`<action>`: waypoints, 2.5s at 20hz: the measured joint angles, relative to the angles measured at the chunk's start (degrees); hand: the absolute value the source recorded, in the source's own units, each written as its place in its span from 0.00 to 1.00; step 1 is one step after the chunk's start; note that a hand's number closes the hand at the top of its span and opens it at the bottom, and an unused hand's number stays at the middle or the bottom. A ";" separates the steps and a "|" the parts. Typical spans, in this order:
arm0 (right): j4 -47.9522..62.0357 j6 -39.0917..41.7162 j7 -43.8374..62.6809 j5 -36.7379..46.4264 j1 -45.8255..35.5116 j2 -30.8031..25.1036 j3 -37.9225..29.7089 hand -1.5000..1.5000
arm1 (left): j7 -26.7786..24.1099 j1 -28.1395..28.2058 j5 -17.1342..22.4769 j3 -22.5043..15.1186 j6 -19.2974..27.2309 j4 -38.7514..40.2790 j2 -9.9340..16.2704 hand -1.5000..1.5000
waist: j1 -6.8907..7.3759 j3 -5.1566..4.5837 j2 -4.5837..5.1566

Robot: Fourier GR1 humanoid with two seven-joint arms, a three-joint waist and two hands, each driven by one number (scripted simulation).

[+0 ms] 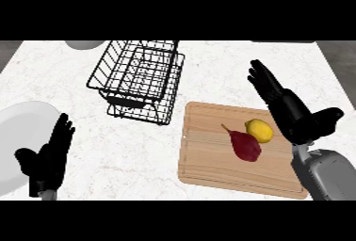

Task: Pick the pear from the cutting board and place it in the tiered basket

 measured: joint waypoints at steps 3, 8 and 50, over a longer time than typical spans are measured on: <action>-2.49 3.41 -0.83 -1.72 -0.10 1.29 1.77 1.00 | 0.10 -1.32 0.50 0.31 -1.99 -0.16 0.67 0.50 | 0.10 0.96 0.22; -2.95 7.46 -0.65 0.11 -0.97 -0.30 4.91 0.00 | 2.15 -3.99 0.81 -1.12 -5.80 -2.14 2.71 0.50 | -0.40 1.38 0.12; -4.13 32.55 28.65 35.62 -5.18 -7.99 16.53 0.00 | 8.52 -5.97 -0.93 3.83 -16.26 -5.09 -0.08 0.50 | 0.45 1.80 0.49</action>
